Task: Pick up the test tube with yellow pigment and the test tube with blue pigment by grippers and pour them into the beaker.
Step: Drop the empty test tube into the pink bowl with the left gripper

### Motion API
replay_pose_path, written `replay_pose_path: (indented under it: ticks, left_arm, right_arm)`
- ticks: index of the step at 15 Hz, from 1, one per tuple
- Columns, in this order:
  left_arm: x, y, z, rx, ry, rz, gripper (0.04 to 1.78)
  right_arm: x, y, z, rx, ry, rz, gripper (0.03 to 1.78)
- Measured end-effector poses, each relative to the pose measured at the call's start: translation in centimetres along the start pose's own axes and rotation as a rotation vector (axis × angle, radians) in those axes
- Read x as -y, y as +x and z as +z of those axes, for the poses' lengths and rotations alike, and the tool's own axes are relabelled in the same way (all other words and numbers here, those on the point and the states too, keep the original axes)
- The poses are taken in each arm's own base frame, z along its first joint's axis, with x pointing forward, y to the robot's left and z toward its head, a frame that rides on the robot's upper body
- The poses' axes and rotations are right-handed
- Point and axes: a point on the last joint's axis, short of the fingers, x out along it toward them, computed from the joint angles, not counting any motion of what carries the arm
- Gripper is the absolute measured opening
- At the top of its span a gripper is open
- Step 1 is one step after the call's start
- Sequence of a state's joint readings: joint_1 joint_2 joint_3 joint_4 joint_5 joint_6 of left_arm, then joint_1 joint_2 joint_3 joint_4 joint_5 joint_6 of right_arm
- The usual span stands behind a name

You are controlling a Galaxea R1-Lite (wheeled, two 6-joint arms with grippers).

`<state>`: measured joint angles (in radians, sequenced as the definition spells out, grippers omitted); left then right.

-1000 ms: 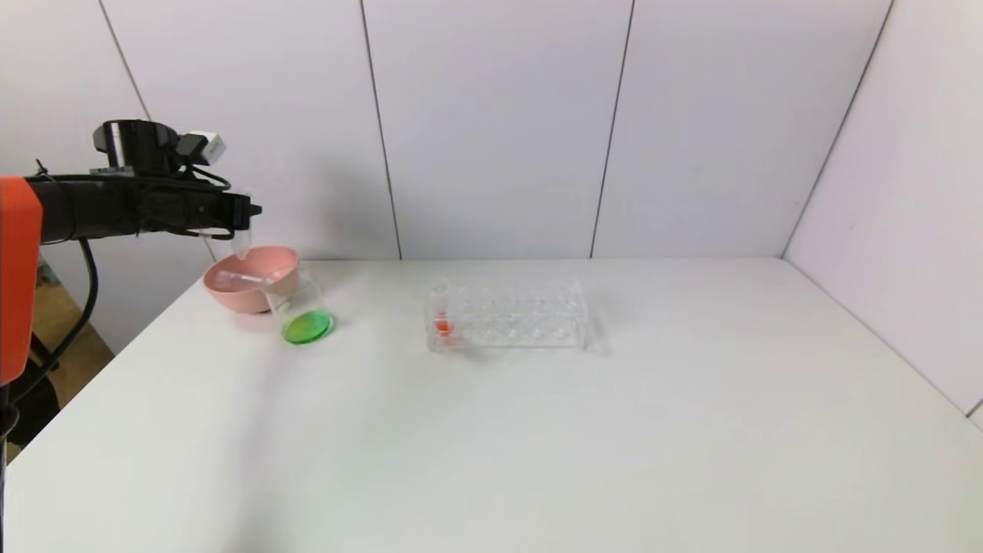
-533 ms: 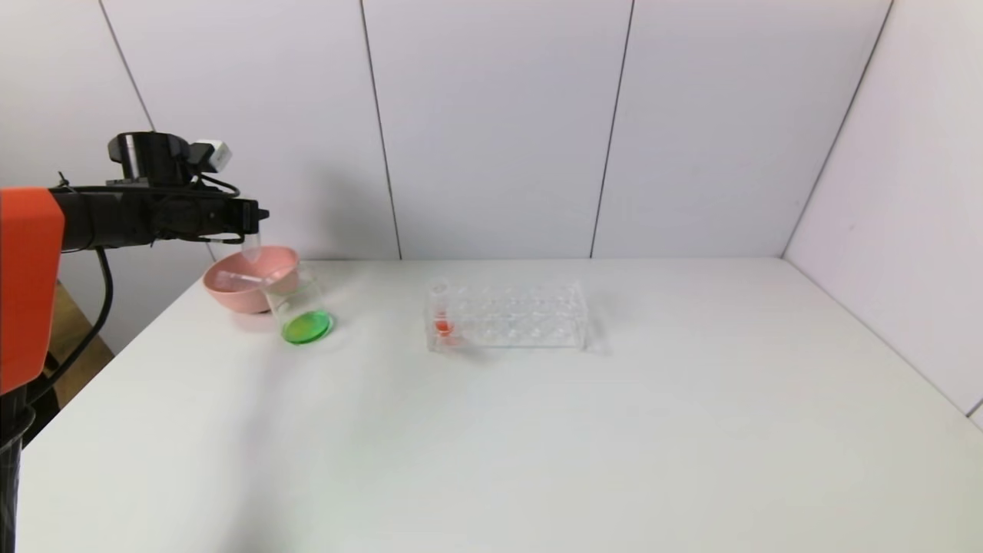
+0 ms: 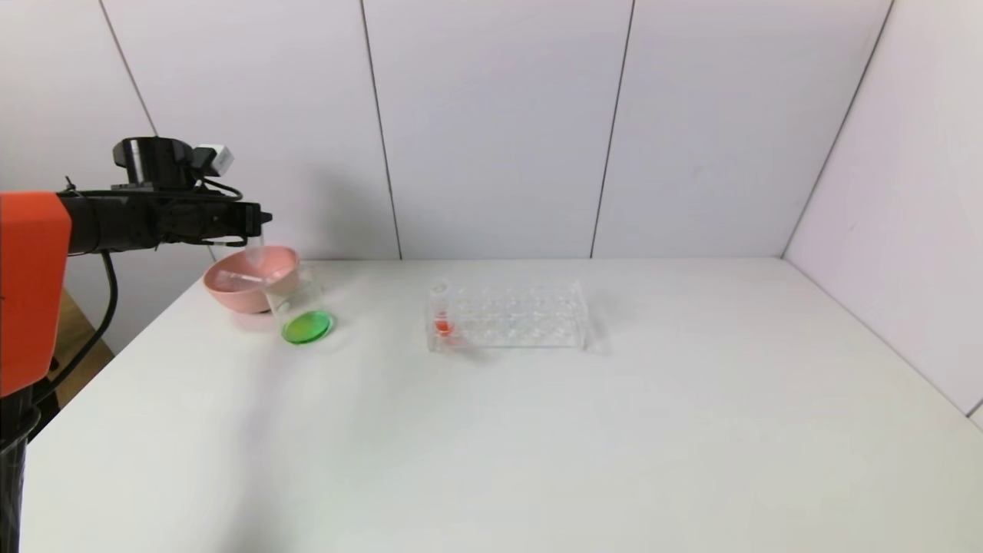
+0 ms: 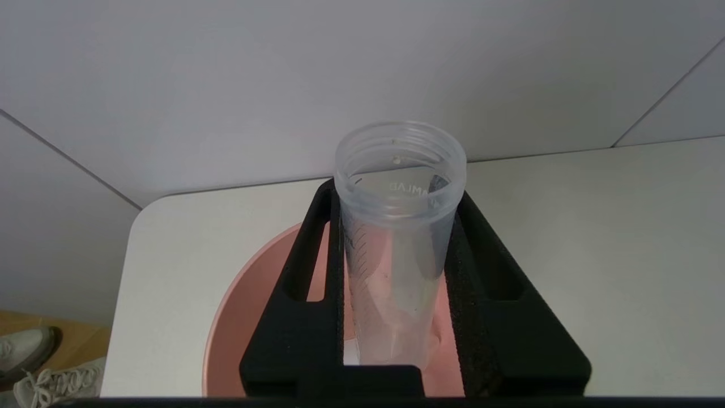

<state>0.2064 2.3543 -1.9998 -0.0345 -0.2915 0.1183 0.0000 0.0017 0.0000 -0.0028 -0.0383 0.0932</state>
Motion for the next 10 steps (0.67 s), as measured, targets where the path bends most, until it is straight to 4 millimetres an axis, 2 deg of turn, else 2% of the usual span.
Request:
replay_pose_path:
  ticks: [2, 6, 8, 10]
  left_arm:
    - [-0.01, 0.06, -0.07, -0.002, 0.0, 0.0, 0.79]
    - [-0.05, 0.05, -0.08, -0.002, 0.0, 0.001, 1.41]
    - [-0.05, 0.04, -0.07, -0.002, 0.0, 0.001, 1.63]
    - [-0.08, -0.07, 0.04, 0.001, 0.002, 0.002, 1.74]
  right_arm:
    - [0.0, 0.0, 0.0, 0.0, 0.0, 0.0, 1.71]
    - [0.0, 0.0, 0.0, 0.0, 0.0, 0.0, 1.71]
    - [0.0, 0.0, 0.0, 0.0, 0.0, 0.0, 1.71]
    - [0.0, 0.0, 0.0, 0.0, 0.0, 0.0, 1.71]
